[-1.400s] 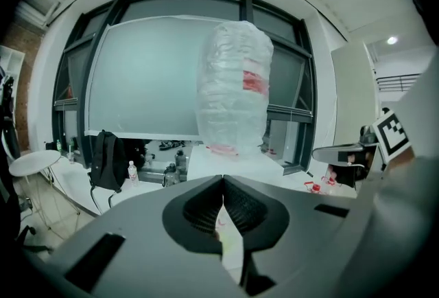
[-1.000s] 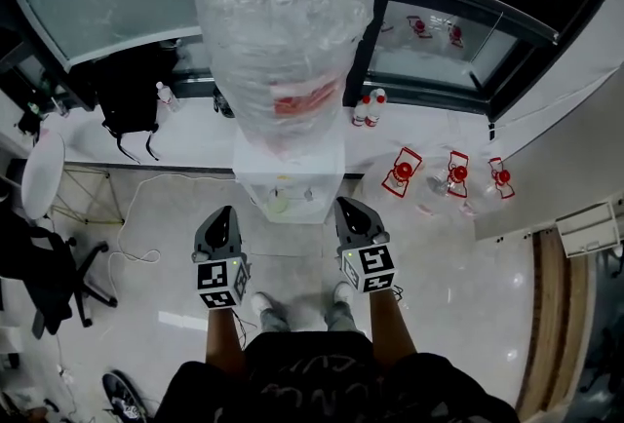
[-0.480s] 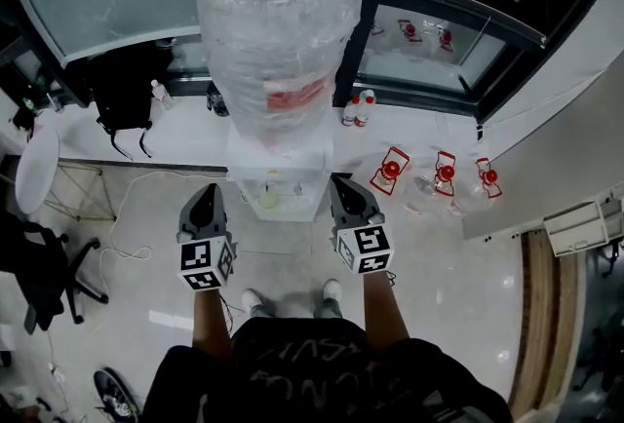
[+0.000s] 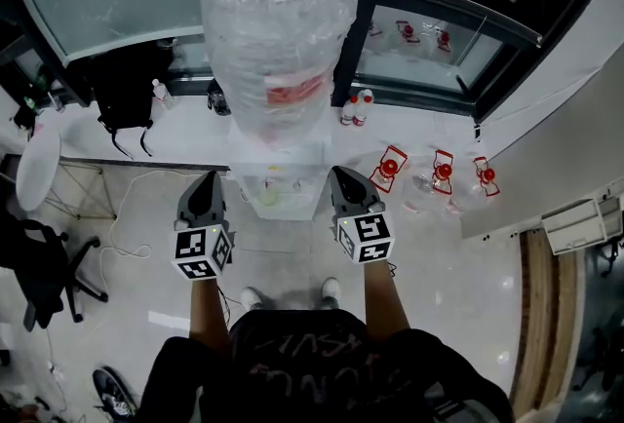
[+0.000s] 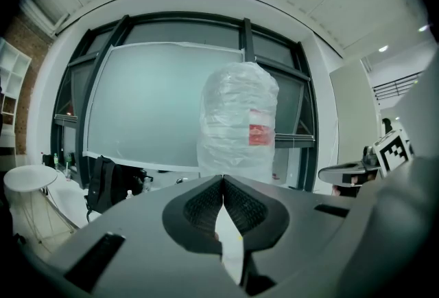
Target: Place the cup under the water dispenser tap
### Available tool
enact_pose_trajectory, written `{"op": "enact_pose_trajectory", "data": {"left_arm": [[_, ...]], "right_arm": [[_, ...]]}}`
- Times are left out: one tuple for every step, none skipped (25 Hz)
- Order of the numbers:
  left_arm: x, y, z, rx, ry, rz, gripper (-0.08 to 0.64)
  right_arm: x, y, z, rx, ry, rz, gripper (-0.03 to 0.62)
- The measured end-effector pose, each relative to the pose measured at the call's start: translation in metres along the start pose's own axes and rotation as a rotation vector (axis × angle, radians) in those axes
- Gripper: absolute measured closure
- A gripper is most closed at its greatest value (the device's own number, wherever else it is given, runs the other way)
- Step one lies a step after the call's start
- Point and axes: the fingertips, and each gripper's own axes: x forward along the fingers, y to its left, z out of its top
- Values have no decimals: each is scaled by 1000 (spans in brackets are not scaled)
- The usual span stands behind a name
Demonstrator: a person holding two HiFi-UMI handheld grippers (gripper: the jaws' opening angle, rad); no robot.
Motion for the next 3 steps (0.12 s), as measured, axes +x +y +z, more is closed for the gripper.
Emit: {"op": "enact_pose_trajectory", "data": {"left_arm": [[0, -1, 1, 3, -1, -1, 543], [0, -1, 1, 7, 0, -1, 543], [0, -2, 2, 12, 1, -2, 543]], "right_arm": [[0, 0, 0, -1, -1, -1, 578], [-1, 0, 0, -3, -2, -3, 580], [-2, 0, 0, -4, -2, -4, 578]]}}
